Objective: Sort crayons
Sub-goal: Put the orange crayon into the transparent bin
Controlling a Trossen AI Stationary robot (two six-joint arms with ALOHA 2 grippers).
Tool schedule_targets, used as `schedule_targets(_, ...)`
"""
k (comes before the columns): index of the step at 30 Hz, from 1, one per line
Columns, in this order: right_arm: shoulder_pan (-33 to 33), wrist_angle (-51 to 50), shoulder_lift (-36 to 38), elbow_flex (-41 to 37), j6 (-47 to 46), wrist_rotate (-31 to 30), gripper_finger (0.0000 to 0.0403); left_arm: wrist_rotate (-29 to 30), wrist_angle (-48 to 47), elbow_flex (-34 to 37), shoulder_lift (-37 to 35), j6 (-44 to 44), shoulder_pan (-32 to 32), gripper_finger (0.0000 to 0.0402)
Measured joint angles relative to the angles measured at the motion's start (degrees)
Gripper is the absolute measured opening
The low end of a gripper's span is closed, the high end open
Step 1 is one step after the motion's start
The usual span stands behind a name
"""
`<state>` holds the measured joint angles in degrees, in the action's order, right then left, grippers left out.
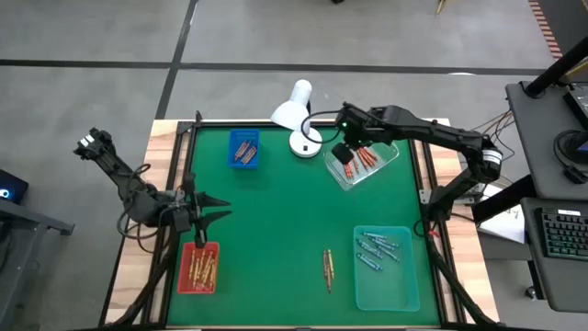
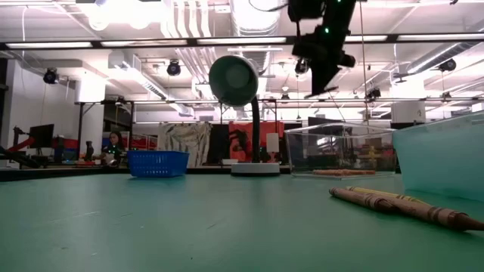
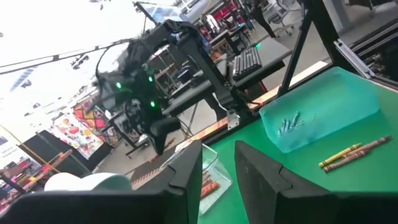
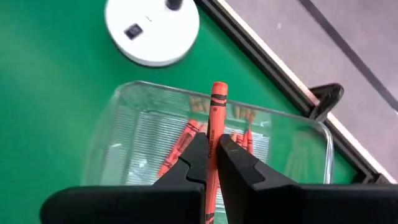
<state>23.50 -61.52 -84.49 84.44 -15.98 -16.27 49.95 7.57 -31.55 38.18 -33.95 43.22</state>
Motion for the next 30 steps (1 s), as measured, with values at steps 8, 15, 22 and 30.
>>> schedule_targets(8, 1.8, 0.7, 0.7, -8.5, -1.8, 0.2, 0.0012, 0.0, 0.0, 0.2, -0.4, -0.3, 0.0, 0.0077)
schedule_targets(15, 4.4, 4.1, 1.6, -16.0, -3.6, -1.0, 0.0012, 0.0, 0.1, 0.2, -0.4, -0.7, 0.0, 0.0077)
schedule_targets(22, 9.1, 13.1, 1.1, -22.6, -2.6, -1.4, 0.0012, 0.0, 0.1, 0.2, -0.4, -0.5, 0.0, 0.0077)
schedule_targets(30, 10.2, 17.9, 1.1, -26.0, -2.9, 0.1, 0.0027, 0.0, 0.1, 0.2, -0.4, -0.5, -0.1, 0.0077)
